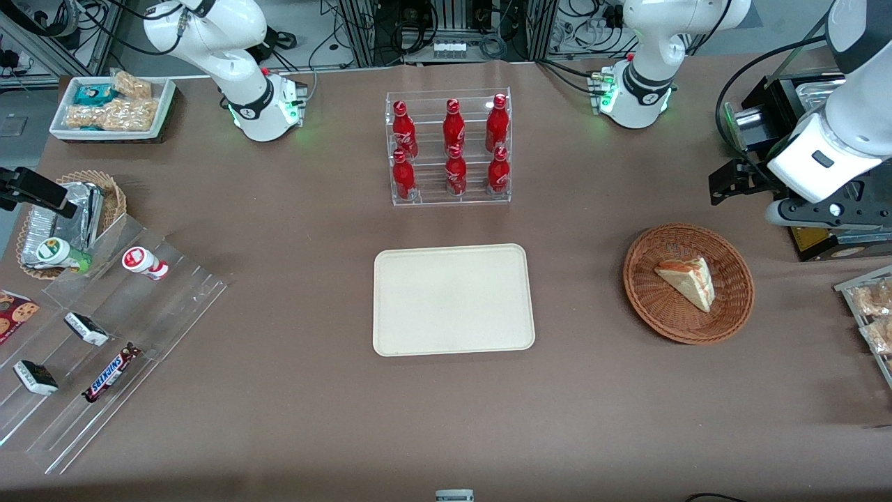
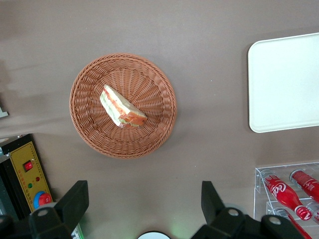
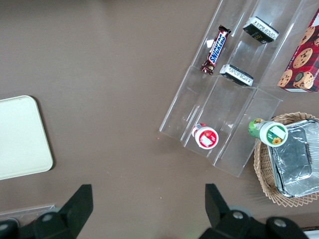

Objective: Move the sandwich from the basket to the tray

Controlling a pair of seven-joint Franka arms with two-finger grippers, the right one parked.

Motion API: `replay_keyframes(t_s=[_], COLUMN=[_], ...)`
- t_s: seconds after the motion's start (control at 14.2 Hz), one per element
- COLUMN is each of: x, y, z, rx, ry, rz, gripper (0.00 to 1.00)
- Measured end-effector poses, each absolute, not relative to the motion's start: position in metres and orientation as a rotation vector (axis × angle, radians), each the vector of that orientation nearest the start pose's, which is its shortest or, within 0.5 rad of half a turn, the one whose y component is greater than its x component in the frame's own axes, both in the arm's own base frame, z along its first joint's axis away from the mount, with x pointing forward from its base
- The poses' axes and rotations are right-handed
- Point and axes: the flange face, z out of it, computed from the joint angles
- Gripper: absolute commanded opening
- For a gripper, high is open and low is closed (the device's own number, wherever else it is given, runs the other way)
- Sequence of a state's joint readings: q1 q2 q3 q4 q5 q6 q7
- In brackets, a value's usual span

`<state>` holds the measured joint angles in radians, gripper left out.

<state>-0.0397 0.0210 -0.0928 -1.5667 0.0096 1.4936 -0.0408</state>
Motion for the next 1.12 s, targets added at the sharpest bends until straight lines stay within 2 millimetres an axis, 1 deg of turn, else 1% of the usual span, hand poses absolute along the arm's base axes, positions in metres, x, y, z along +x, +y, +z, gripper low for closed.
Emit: replay_keyframes(t_s=[0.77, 0.98, 1.12], x=[0.548, 0.549, 0.551], y=[-0.068, -0.061, -0.048], z=[0.606, 0.597, 0.583], rx=[-3.117, -3.112, -3.103], ry=[0.133, 0.114, 0.077], rz=[0.157, 0.194, 0.236], gripper=[1.0, 1.0, 1.0])
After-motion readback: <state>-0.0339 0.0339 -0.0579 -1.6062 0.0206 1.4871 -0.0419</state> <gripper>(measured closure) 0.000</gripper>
